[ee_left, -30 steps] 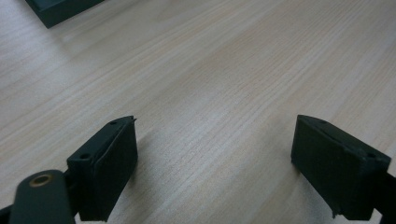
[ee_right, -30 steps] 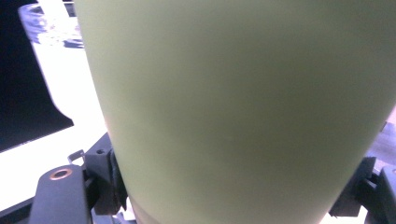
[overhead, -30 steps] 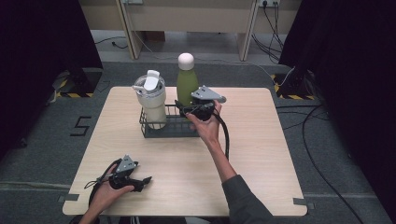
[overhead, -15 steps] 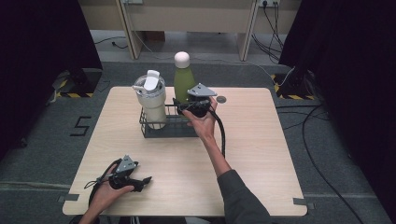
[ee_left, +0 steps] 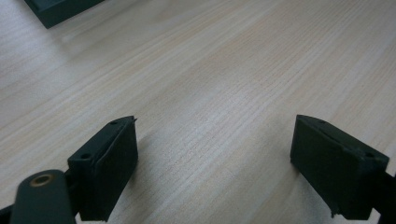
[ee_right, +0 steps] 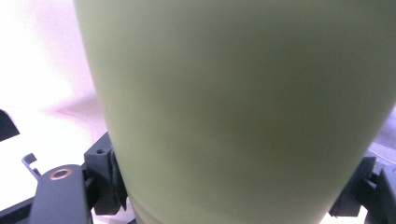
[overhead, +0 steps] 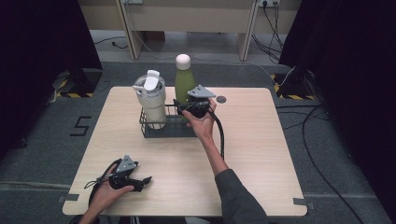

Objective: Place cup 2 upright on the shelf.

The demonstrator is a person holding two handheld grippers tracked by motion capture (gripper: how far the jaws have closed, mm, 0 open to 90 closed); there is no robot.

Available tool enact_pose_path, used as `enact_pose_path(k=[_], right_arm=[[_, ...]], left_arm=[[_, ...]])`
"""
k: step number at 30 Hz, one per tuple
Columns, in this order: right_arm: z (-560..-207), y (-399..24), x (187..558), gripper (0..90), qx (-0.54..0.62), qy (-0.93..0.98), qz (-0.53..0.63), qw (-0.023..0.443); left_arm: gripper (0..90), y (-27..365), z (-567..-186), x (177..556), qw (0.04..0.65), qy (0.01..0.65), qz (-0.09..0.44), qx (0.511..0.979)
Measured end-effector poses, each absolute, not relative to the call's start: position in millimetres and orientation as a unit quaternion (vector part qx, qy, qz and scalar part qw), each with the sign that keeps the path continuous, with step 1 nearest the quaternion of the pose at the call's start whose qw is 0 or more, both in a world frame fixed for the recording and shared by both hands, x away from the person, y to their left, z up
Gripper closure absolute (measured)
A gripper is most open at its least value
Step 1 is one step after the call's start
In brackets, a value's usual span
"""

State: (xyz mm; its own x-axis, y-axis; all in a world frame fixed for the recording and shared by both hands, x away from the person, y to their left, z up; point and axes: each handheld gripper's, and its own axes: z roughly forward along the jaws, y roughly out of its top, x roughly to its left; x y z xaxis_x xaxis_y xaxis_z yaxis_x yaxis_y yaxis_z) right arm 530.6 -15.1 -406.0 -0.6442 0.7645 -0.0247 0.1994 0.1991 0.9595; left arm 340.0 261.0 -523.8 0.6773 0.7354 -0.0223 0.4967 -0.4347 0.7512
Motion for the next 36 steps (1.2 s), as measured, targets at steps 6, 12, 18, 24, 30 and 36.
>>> enact_pose_path(k=[6, 12, 18, 24, 30, 36], right_arm=[[-409.4, -13.8, 531.0, 20.8, 0.333, 0.731, 0.536, 0.261], [-414.5, -11.9, 532.2, 20.8, 0.331, 0.731, 0.536, 0.263], [-423.4, -10.6, 533.5, 20.8, 0.338, 0.731, 0.533, 0.259], [-431.4, -12.7, 534.7, 20.8, 0.343, 0.731, 0.531, 0.257], [-439.3, -12.4, 534.3, 20.8, 0.343, 0.735, 0.526, 0.256], [-445.9, -11.8, 533.4, 20.7, 0.339, 0.735, 0.525, 0.263]], left_arm=[[14.4, 261.2, -523.8, 339.9, 0.382, 0.37, 0.156, 0.833], [14.4, 261.1, -523.8, 339.9, 0.382, 0.37, 0.156, 0.833], [14.4, 261.2, -523.8, 339.9, 0.382, 0.369, 0.156, 0.833], [14.4, 261.2, -523.8, 339.8, 0.382, 0.37, 0.156, 0.833], [14.4, 261.1, -523.9, 339.7, 0.382, 0.37, 0.156, 0.832], [14.4, 261.2, -523.9, 339.6, 0.382, 0.369, 0.156, 0.833]])
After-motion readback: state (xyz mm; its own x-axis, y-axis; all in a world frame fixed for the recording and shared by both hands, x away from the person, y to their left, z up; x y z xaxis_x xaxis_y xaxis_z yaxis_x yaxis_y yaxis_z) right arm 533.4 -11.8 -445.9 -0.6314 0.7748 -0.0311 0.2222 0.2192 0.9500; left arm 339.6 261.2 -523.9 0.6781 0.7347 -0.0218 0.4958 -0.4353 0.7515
